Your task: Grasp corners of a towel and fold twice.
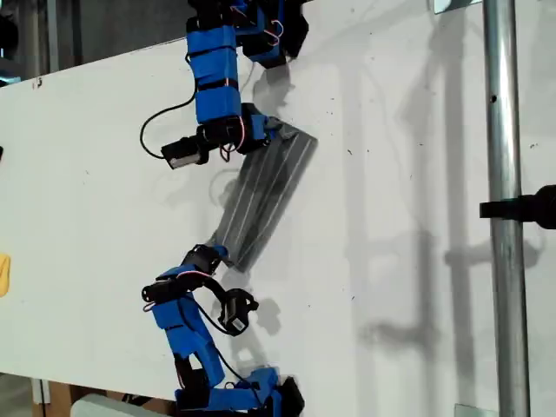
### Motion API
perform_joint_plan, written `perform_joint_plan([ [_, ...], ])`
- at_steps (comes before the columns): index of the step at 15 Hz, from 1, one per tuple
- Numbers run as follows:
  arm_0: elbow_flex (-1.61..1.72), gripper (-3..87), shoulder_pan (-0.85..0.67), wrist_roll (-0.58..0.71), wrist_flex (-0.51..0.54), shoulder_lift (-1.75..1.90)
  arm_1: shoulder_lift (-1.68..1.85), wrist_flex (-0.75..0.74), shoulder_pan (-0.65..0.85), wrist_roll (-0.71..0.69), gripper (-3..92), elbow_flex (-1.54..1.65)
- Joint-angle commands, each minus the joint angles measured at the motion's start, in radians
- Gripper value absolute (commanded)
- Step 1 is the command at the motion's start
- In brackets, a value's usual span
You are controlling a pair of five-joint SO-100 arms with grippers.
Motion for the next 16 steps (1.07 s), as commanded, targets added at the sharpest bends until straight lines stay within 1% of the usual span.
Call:
perform_joint_plan([
  [1,-0.058,-2.6,-0.087,0.029,0.005,0.034,0.218,-0.046,0.097,-0.092,-0.3,0.054],
  [2,-0.046,-2.4,-0.094,0.034,0.006,0.035,0.265,-0.089,0.112,-0.135,-0.3,0.071],
  [3,-0.035,-2.0,-0.092,0.038,0.006,0.029,0.282,-0.164,0.112,-0.183,-0.3,0.106],
  [4,-0.020,-1.3,-0.089,0.032,0.006,0.026,0.270,-0.244,0.092,-0.198,-0.3,0.149],
  [5,-0.012,-0.5,-0.083,0.025,0.006,0.020,0.239,-0.319,0.071,-0.190,-0.3,0.202],
  [7,-0.002,0.8,-0.074,0.000,0.009,0.005,0.153,-0.431,0.012,-0.127,-0.3,0.291],
  [8,0.005,1.6,-0.069,-0.011,0.011,-0.009,0.100,-0.459,-0.006,-0.098,-0.3,0.316],
  [11,0.000,3.2,-0.035,-0.038,0.017,-0.083,0.023,-0.541,-0.008,-0.072,-0.3,0.408],
  [14,-0.003,5.4,-0.014,-0.071,0.017,-0.147,-0.012,-0.557,0.015,-0.075,-0.3,0.434],
  [15,-0.008,7.3,-0.017,-0.074,0.017,-0.167,-0.028,-0.557,0.026,-0.080,-0.3,0.436],
  [16,-0.006,15.1,-0.028,-0.077,0.018,-0.175,-0.034,-0.557,0.038,-0.080,0.4,0.437],
])
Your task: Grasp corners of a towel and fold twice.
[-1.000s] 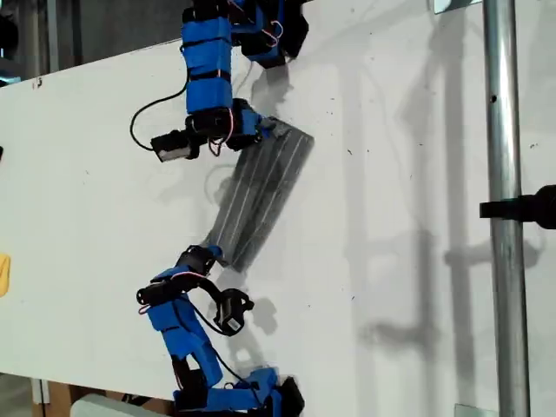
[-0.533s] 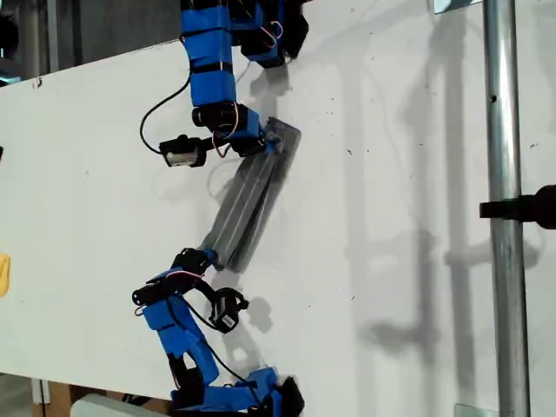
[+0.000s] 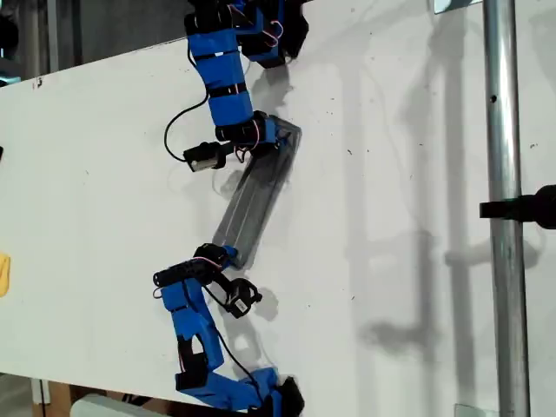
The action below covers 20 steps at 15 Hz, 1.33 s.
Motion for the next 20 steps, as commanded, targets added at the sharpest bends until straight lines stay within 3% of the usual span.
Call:
perform_joint_plan([
  [1,-0.021,21.4,-0.026,-0.009,0.040,0.018,0.015,0.008,0.029,0.012,9.3,-0.003],
  [4,0.015,25.7,-0.089,-0.018,0.124,0.132,0.181,0.156,0.041,0.008,38.2,-0.078],
  [8,0.210,28.0,-0.110,0.005,0.130,0.534,0.515,0.446,0.081,0.089,41.5,-0.114],
  [10,0.362,30.2,-0.020,-0.025,0.127,0.776,0.673,0.569,0.038,0.201,45.7,-0.098],
  [12,0.574,31.0,0.172,-0.118,0.115,1.046,0.830,0.618,-0.143,0.426,47.6,-0.041],
  [14,0.824,26.1,0.420,-0.353,0.069,1.244,0.928,0.591,-0.417,0.735,47.4,0.046],
  [16,1.077,9.0,0.614,-0.649,-0.002,1.405,0.927,0.505,-0.604,0.957,43.7,0.138],
  [17,1.195,-2.7,0.683,-0.733,-0.064,1.494,0.925,0.434,-0.611,0.989,42.7,0.184],
  [20,1.371,-2.8,0.807,-0.900,-0.152,1.615,0.931,0.189,-0.540,1.040,42.8,0.385],
])
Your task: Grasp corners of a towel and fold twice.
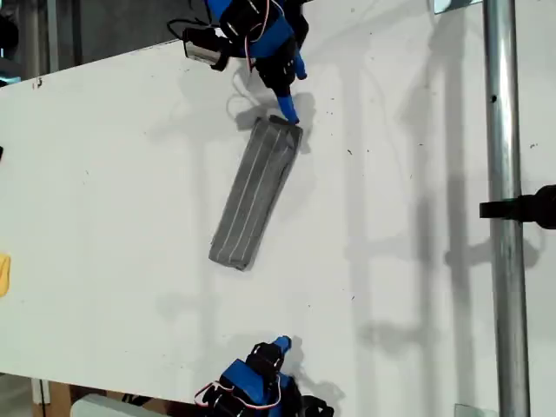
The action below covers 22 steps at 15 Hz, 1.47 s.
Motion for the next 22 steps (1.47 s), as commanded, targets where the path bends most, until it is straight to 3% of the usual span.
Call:
perform_joint_plan([
  [1,0.061,-2.8,0.052,-0.060,-0.094,0.069,0.021,-0.210,0.080,0.003,43.9,0.137],
  [7,0.144,-2.8,0.071,-0.063,-0.202,0.078,0.052,-0.256,0.459,-0.179,47.3,0.262],
  [10,0.175,-2.8,0.089,-0.061,-0.222,0.083,-0.034,-0.394,0.422,-0.158,45.4,0.307],
  [13,0.239,-2.8,0.087,-0.038,-0.245,0.161,-0.342,-0.672,0.319,-0.101,44.1,0.268],
  [14,0.270,-2.8,0.083,-0.029,-0.245,0.210,-0.449,-0.692,0.322,-0.110,43.8,0.204],
  [19,0.422,-2.9,0.114,-0.018,-0.189,0.548,-0.483,-0.703,0.422,-0.206,42.3,0.166],
  [22,0.314,-2.9,0.117,-0.021,-0.150,0.353,-0.353,-0.540,0.423,-0.183,43.4,0.132],
])
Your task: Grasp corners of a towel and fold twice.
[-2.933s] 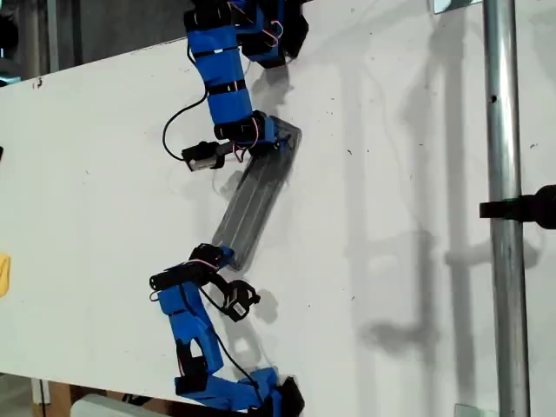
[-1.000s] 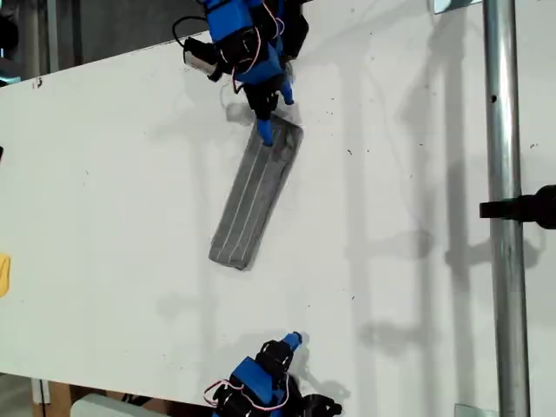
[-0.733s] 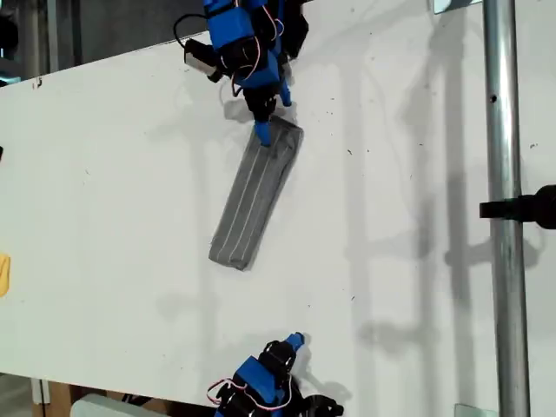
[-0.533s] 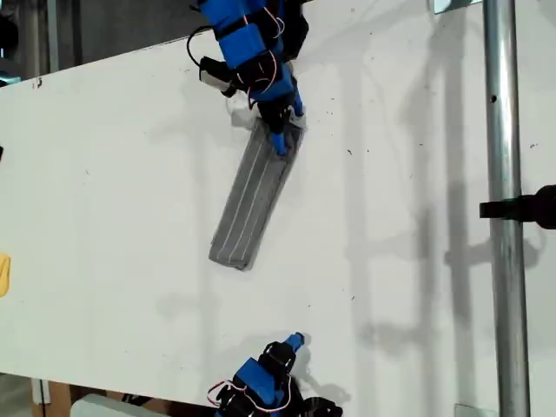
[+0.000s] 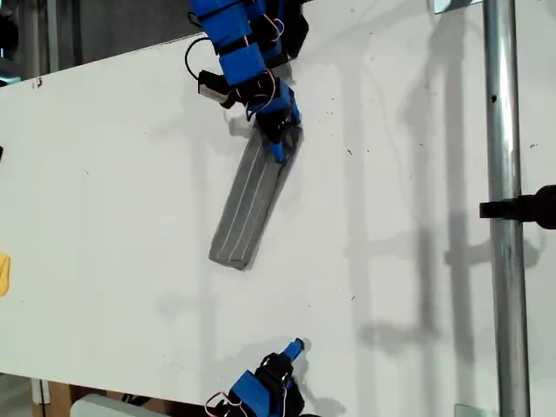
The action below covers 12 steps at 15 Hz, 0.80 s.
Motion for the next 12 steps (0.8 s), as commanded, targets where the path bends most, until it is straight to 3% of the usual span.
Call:
perform_joint_plan([
  [1,-0.080,-2.9,0.005,0.006,-0.017,-0.066,0.121,0.127,-0.003,0.046,43.6,-0.067],
  [3,-0.064,-2.8,0.003,0.011,-0.029,-0.063,0.126,0.115,-0.003,0.064,43.1,-0.037],
  [8,-0.044,-2.8,0.014,0.012,-0.038,-0.043,-0.110,-0.123,0.035,0.000,40.1,-0.067],
  [12,0.000,-2.8,0.020,0.025,-0.026,0.051,-0.133,-0.184,0.061,-0.044,36.0,-0.071],
])
